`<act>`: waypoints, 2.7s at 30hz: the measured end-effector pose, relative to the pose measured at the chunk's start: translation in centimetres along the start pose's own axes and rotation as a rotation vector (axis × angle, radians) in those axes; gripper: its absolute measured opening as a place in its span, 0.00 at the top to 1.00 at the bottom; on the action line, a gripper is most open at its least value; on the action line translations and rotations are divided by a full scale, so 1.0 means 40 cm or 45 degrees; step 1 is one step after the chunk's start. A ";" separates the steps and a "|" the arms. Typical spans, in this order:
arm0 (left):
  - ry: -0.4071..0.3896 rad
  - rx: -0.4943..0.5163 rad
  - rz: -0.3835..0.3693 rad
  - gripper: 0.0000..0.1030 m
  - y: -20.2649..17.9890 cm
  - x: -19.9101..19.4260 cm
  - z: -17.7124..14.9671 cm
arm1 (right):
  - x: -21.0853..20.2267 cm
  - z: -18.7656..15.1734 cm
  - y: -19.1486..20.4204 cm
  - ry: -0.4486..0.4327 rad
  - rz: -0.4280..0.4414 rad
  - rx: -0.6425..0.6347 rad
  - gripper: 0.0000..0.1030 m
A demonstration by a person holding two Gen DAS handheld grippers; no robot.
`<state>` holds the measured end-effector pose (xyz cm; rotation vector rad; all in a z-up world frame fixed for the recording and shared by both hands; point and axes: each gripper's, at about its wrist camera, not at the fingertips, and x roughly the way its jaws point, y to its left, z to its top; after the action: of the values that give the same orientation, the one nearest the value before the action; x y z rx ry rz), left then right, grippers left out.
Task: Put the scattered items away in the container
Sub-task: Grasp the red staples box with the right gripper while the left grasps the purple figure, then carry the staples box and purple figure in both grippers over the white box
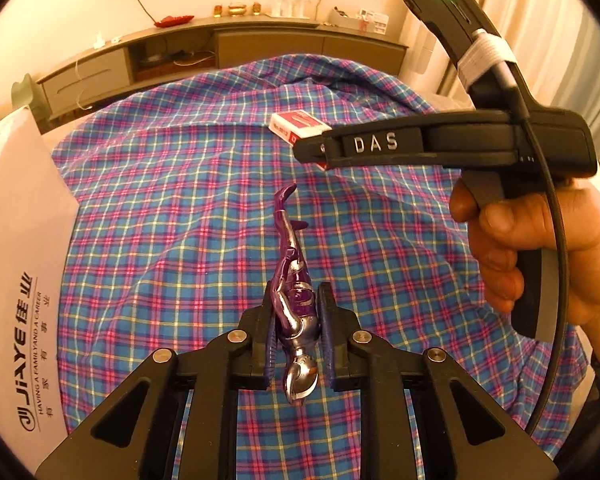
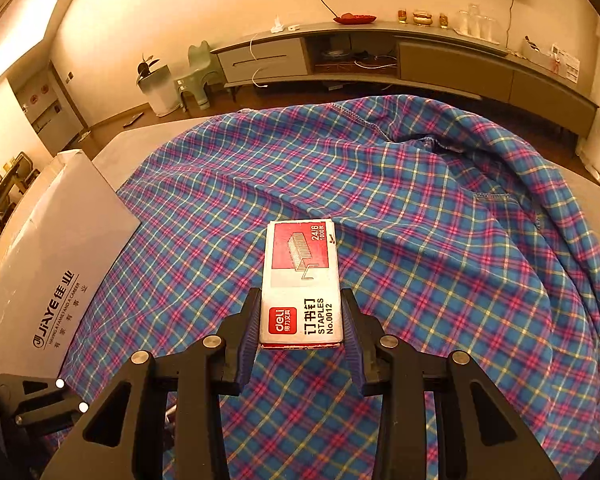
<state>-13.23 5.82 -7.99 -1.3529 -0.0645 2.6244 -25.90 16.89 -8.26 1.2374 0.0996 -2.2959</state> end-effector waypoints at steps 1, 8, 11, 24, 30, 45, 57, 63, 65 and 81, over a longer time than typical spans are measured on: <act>-0.003 -0.002 0.001 0.82 0.001 -0.004 0.002 | -0.003 -0.002 0.004 0.000 -0.003 0.000 0.62; -0.033 -0.013 -0.008 0.82 0.009 -0.037 0.014 | -0.038 -0.015 0.030 0.003 -0.015 0.014 0.62; -0.047 -0.011 -0.011 0.82 0.011 -0.057 0.011 | -0.057 -0.024 0.037 0.003 -0.029 0.017 0.62; -0.122 -0.034 -0.032 0.82 0.062 -0.166 -0.012 | -0.151 -0.082 0.066 -0.027 -0.038 0.093 0.62; -0.167 -0.047 -0.045 0.82 0.092 -0.222 -0.022 | -0.194 -0.104 0.122 -0.064 -0.008 0.109 0.62; -0.304 -0.108 -0.081 0.82 0.180 -0.386 -0.055 | -0.334 -0.170 0.316 -0.171 0.079 0.075 0.62; -0.440 -0.199 -0.093 0.82 0.286 -0.526 -0.082 | -0.417 -0.150 0.486 -0.219 0.094 -0.054 0.62; -0.499 -0.247 -0.095 0.82 0.341 -0.582 -0.097 | -0.435 -0.139 0.566 -0.232 0.104 -0.113 0.62; -0.513 -0.267 -0.095 0.82 0.359 -0.594 -0.100 | -0.442 -0.134 0.598 -0.238 0.107 -0.137 0.62; -0.606 -0.441 -0.082 0.82 0.531 -0.683 -0.156 | -0.426 -0.094 0.814 -0.236 0.110 -0.313 0.62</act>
<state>4.22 -20.40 7.68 -0.7507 -0.6407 2.9084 0.13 -2.93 8.90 0.8853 0.2487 -2.2331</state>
